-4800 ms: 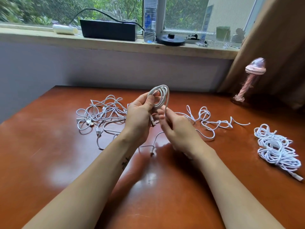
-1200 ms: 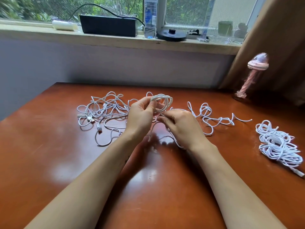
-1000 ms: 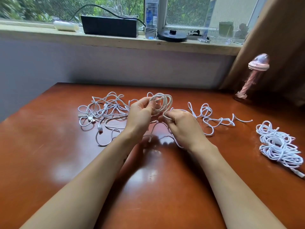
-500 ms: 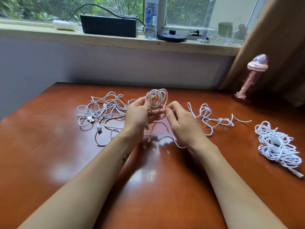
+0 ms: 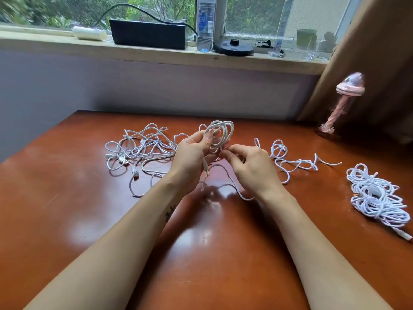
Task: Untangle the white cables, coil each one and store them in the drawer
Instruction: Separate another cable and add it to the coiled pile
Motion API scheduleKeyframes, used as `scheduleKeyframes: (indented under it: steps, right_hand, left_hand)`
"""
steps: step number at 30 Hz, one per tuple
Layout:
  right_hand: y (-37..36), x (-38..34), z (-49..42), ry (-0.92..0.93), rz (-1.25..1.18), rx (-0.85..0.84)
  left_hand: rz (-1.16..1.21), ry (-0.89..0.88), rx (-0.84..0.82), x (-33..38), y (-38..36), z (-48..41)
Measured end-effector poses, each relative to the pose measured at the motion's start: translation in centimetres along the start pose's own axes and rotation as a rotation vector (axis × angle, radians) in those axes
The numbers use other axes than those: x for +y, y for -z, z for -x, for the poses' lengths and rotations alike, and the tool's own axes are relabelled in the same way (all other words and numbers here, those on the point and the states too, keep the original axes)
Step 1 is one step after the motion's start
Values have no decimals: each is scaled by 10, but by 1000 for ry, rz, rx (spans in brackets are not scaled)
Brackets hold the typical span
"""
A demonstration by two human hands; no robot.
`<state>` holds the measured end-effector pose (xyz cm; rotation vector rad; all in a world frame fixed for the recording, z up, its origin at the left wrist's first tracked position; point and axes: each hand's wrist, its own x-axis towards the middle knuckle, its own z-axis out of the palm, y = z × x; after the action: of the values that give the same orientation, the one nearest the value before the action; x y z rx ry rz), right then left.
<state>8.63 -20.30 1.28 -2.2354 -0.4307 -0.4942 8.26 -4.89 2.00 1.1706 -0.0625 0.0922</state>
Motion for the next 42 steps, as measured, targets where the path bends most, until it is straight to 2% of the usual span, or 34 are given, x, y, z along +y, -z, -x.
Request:
scheduleKeyframes:
  steps: [6, 10, 13, 16, 22, 26, 30, 33, 35, 39, 42]
  right_hand:
    - [-1, -5, 2, 7, 3, -43]
    - [2, -12, 4, 17, 17, -82]
    - [6, -14, 5, 12, 42, -170]
    - [11, -13, 4, -17, 92, -227]
    - [21, -12, 4, 21, 192, -285]
    - [23, -10, 3, 69, 80, -198]
    - [25, -9, -3, 63, -181, -118]
    - [29, -13, -3, 6, -373, -79]
    - [31, -13, -3, -20, -395, -79]
    - [28, -11, -2, -42, -358, -150]
    - [28, -12, -1, -47, -371, -134]
  left_hand:
    - [-228, -142, 63, -4, 0, 0]
    - [-531, -328, 92, -8, 6, -1]
    - [-765, -483, 116, -9, 10, -2]
    - [-918, -597, 121, -11, 17, -5]
    - [-1165, -653, 39, -16, 27, -12]
    - [-1209, -636, 24, -13, 28, -11]
    - [-1212, -605, 7, -13, 28, -12]
    - [-1190, -538, -84, -15, 29, -7]
    - [-1135, -524, -102, -17, 26, -3]
    - [-1028, -602, -30, -12, 18, -3]
    - [-931, -603, -68, -9, 11, 3]
